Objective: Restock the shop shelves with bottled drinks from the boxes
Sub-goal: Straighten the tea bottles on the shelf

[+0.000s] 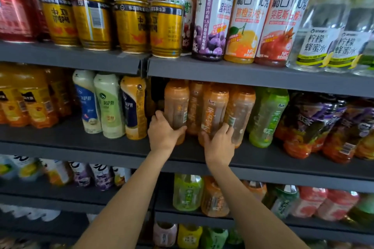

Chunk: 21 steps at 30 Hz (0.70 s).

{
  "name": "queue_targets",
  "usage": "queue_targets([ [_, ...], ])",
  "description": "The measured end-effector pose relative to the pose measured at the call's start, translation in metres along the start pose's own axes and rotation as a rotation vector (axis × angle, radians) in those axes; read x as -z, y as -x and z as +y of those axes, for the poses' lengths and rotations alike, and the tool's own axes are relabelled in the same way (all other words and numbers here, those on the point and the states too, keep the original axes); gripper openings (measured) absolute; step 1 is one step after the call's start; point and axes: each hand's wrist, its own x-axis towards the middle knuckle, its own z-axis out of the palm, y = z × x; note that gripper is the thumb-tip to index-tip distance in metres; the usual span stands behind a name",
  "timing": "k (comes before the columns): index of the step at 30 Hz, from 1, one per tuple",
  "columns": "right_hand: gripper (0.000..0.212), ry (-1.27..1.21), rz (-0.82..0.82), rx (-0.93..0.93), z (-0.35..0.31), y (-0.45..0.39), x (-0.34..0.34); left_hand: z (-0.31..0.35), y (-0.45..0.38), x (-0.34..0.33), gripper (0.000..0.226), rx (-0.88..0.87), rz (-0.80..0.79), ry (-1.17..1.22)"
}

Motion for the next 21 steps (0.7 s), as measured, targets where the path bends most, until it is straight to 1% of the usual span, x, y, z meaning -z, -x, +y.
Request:
queue_targets([
  [2,0.055,-0.084,0.048,-0.058,-0.002,0.001,-0.002,-0.005,0.006,0.006,0.087,0.042,0.057,-0.064],
  [4,0.052,-0.205,0.128,-0.076,-0.007,0.004,-0.002,-0.011,0.008,0.010,0.092,0.065,0.077,-0.039],
  [5,0.050,-0.263,0.174,-0.035,-0.009,0.007,-0.002,-0.012,0.008,0.011,0.092,0.058,0.068,-0.031],
  [7,0.041,-0.348,0.226,0.132,-0.014,0.015,-0.001,-0.014,0.005,0.014,0.089,0.048,0.036,-0.052],
  [8,0.038,-0.348,0.197,0.217,-0.017,0.018,-0.001,-0.014,0.005,0.015,0.088,0.052,0.024,-0.058],
  [9,0.039,-0.317,0.133,0.286,-0.021,0.020,-0.001,-0.013,0.005,0.015,0.086,0.056,0.019,-0.043],
  [11,0.050,-0.202,-0.036,0.344,-0.032,0.016,-0.002,-0.014,0.007,0.013,0.079,0.057,0.012,0.036],
  [13,0.060,-0.077,-0.141,0.306,-0.044,0.010,-0.003,-0.018,0.004,0.014,0.076,0.060,-0.041,0.135],
  [16,0.072,0.017,-0.215,0.222,-0.056,0.008,-0.008,-0.028,-0.004,0.024,0.081,0.031,-0.219,0.257],
  [18,0.077,0.036,-0.248,0.180,-0.061,0.008,-0.014,-0.033,-0.008,0.034,0.079,-0.002,-0.304,0.316],
  [19,0.080,0.028,-0.250,0.165,-0.062,0.008,-0.018,-0.035,-0.007,0.037,0.076,-0.032,-0.309,0.307],
  [21,0.085,0.004,-0.247,0.146,-0.066,0.007,-0.024,-0.037,-0.007,0.039,0.075,-0.089,-0.228,0.198],
])
